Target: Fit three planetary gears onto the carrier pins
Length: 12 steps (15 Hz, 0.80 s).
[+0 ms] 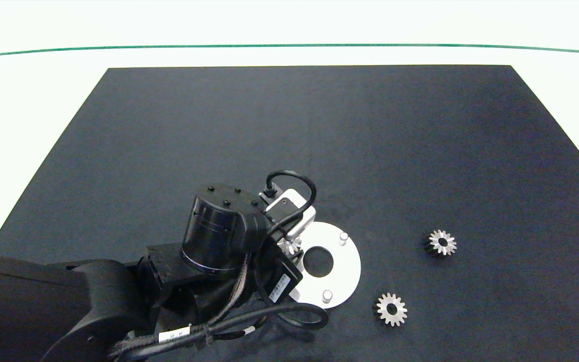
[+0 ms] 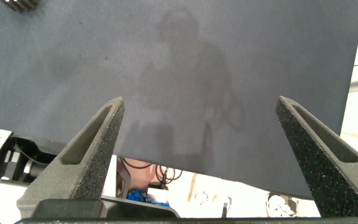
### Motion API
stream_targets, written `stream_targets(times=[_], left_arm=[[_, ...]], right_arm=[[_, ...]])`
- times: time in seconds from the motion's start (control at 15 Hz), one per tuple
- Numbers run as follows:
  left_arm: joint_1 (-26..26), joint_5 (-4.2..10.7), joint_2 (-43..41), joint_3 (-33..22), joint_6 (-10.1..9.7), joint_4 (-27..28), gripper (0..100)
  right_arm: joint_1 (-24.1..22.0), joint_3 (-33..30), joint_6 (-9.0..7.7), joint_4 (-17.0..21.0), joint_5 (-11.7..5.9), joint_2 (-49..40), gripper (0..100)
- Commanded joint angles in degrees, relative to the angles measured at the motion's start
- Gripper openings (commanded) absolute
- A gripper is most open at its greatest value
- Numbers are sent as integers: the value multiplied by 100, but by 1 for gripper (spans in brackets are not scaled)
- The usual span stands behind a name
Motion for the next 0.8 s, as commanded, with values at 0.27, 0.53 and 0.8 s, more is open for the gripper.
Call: stream_targets(times=[0.27,0.53,0.8], left_arm=[[12,11,-16,12,13,-25,1],[3,11,2,38,-5,-25,100],[3,11,2,12,-5,-34,100]], right_arm=[[-1,-1,-10,18,-1,-7,100],[-1,-1,-10,18,-1,-25,100],[-1,-1,-10,18,-1,-25,100]])
